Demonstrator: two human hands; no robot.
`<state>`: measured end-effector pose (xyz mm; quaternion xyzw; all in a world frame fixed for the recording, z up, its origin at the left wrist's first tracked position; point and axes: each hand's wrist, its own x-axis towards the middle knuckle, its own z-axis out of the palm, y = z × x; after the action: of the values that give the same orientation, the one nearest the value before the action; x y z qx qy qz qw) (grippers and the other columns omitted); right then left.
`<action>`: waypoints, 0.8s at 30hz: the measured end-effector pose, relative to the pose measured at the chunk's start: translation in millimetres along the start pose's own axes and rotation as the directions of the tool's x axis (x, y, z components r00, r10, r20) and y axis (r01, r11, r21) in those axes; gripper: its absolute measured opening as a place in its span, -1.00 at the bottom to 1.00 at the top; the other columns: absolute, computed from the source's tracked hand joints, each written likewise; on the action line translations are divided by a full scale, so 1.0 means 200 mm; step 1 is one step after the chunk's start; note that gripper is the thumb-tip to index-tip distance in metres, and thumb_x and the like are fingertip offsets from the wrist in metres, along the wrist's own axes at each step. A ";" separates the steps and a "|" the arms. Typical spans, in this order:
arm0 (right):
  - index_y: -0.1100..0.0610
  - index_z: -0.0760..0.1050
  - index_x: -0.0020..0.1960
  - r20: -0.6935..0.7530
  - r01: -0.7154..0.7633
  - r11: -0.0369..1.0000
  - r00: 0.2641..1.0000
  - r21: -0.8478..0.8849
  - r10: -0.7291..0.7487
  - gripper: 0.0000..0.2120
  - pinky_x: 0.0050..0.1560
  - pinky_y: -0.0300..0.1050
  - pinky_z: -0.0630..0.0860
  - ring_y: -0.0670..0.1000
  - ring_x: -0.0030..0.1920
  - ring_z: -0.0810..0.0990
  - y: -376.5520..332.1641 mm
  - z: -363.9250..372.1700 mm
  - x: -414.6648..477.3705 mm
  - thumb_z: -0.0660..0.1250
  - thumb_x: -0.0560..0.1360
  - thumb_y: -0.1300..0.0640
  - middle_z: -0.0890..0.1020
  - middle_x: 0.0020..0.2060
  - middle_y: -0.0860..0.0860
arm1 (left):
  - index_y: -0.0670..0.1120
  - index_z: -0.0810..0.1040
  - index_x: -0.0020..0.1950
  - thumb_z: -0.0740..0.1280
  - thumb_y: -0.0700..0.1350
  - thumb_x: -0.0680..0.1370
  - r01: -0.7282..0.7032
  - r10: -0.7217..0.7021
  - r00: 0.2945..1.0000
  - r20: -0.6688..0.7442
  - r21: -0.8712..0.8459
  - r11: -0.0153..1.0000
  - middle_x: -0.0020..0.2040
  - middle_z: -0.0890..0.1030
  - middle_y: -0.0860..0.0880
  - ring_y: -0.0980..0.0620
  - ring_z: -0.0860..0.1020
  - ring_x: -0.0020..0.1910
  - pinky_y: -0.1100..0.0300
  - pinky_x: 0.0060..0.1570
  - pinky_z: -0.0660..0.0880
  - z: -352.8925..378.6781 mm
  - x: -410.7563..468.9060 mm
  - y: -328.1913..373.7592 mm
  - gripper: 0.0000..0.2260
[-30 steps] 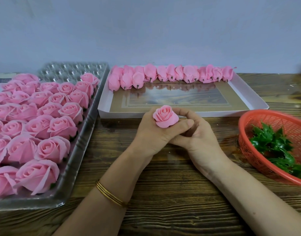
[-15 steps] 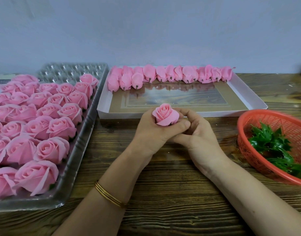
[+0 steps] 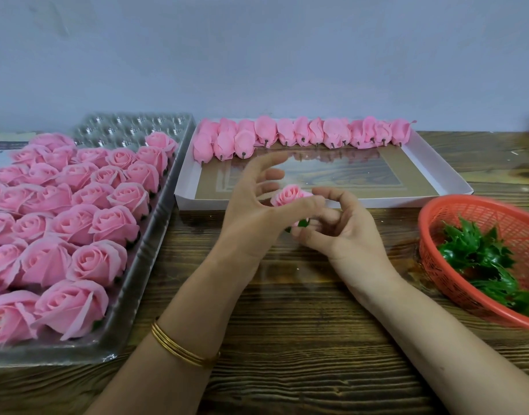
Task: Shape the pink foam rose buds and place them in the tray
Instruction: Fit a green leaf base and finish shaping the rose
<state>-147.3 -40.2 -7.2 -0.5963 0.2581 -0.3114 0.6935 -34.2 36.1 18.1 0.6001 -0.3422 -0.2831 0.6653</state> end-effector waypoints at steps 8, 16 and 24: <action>0.06 0.36 0.16 -0.022 0.102 0.970 0.994 -0.220 -0.109 -0.42 0.00 0.18 0.57 0.10 -0.20 0.63 0.01 0.00 0.00 0.50 0.28 0.41 0.69 -0.21 0.16 | 0.10 0.42 0.34 0.44 0.07 0.44 -0.160 0.095 0.987 0.133 0.670 0.724 0.20 0.42 0.03 0.02 0.37 0.27 0.18 0.22 0.31 0.06 -0.02 0.08 -0.51; -0.04 0.33 0.14 -0.024 0.155 0.936 0.985 -0.317 -0.171 -0.49 0.01 0.26 0.59 0.00 -0.14 0.71 0.04 -0.01 0.01 0.40 0.24 0.18 0.73 -0.16 -0.06 | 0.08 0.35 0.33 0.28 0.10 0.57 -0.193 -0.033 0.970 0.242 0.843 0.501 0.04 0.36 0.00 -0.08 0.46 0.06 0.12 -0.04 0.33 0.09 -0.03 0.11 -0.64; -0.03 0.30 0.13 -0.021 0.152 0.958 0.987 -0.242 -0.162 -0.42 -0.05 0.11 0.56 -0.03 -0.25 0.61 0.06 0.00 0.01 0.42 0.19 0.23 0.68 -0.30 -0.12 | 0.00 0.31 0.00 0.25 0.02 0.59 -0.220 -0.056 0.962 0.266 0.884 0.413 -0.06 0.35 0.00 -0.05 0.41 -0.11 0.11 -0.14 0.29 0.07 0.01 0.10 -0.85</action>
<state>-143.2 -40.7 -19.3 -0.6879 0.2597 -0.3439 0.5841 -44.7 29.1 38.7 0.8043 -0.5519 -0.0946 0.1989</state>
